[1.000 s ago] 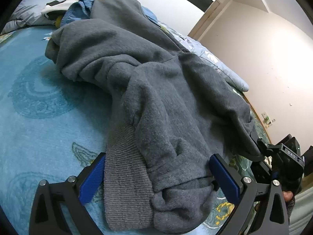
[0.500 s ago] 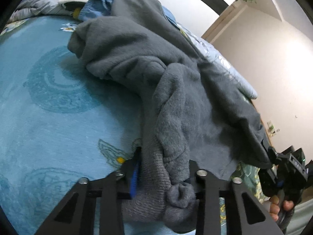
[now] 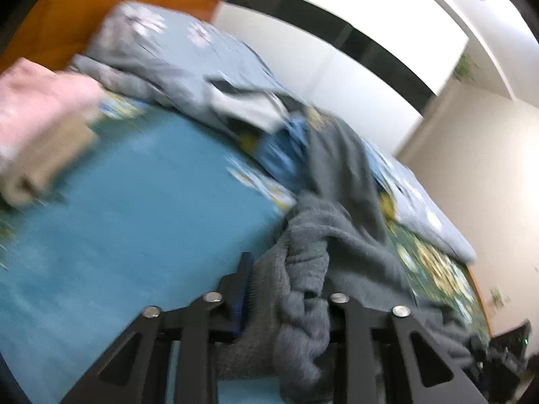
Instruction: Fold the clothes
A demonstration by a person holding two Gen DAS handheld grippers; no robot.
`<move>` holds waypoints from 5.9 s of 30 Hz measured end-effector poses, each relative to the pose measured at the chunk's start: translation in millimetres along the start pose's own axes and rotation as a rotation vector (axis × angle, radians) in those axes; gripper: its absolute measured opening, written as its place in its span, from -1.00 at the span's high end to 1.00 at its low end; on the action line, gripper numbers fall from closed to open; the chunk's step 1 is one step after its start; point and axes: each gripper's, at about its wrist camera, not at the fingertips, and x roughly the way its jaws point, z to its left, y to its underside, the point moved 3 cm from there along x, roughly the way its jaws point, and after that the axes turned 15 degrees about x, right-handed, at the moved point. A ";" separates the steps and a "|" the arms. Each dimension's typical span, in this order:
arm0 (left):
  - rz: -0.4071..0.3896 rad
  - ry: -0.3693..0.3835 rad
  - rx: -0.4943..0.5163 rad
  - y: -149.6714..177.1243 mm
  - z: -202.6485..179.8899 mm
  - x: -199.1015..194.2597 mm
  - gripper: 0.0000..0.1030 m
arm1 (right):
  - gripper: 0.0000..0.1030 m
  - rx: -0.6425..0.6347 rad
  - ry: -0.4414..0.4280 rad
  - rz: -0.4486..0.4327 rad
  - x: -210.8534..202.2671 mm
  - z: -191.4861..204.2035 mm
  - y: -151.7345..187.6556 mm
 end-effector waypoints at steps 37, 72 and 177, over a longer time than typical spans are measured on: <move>0.034 -0.185 -0.137 64.2 129.2 -24.1 -0.41 | 0.47 0.067 0.552 -0.065 67.4 -60.3 -117.1; 0.134 -0.158 -0.233 85.6 123.0 -14.4 -0.52 | 0.92 0.091 0.472 -0.366 -114.8 -65.3 -51.8; 0.127 0.054 -0.349 120.5 142.2 -22.4 0.65 | 0.91 0.267 0.524 -0.680 -227.1 -106.1 -54.2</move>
